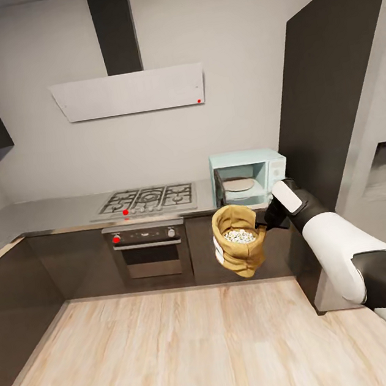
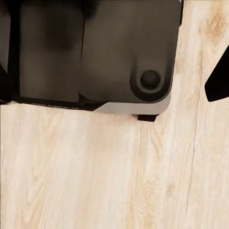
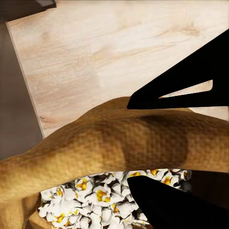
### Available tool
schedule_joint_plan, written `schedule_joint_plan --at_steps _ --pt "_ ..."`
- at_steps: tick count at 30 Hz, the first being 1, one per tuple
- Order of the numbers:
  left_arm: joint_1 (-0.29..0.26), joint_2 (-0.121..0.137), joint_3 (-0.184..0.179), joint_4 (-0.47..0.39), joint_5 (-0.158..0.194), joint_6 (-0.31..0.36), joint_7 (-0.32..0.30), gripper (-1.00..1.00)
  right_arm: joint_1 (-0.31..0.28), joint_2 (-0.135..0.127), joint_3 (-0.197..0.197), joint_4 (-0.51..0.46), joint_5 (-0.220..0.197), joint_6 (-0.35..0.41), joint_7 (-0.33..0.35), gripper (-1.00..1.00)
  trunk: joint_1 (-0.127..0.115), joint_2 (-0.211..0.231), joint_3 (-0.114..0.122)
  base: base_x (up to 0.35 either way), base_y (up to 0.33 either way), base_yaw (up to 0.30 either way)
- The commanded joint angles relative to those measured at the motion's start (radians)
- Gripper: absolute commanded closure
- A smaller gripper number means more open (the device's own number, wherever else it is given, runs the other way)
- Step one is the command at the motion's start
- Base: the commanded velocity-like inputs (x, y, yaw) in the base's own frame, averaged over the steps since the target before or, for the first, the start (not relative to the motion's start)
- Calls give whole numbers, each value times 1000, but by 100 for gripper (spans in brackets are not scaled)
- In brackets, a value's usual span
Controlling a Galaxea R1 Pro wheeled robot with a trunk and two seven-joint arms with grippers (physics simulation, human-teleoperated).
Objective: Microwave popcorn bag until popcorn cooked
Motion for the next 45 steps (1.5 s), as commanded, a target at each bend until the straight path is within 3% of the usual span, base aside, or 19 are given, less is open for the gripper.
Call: schedule_joint_plan --at_steps 1,22,29,45 --pt "-1 0 6 1 2 -3 -1 -100 0 0 -1 -1 -10 2 -9 100 1 -2 -2 166 -329 0" --pt "-1 4 8 1 5 -3 -1 -100 5 0 0 -1 -10 2 -9 100 1 -2 -2 110 -264 0" --pt "-1 4 9 1 5 -3 -1 -100 12 -2 34 -1 -10 2 -9 100 1 -2 -2 273 -223 0" --pt "0 4 9 1 5 -4 -1 -100 9 0 34 0 -10 2 -9 100 1 -2 -2 329 -55 0"
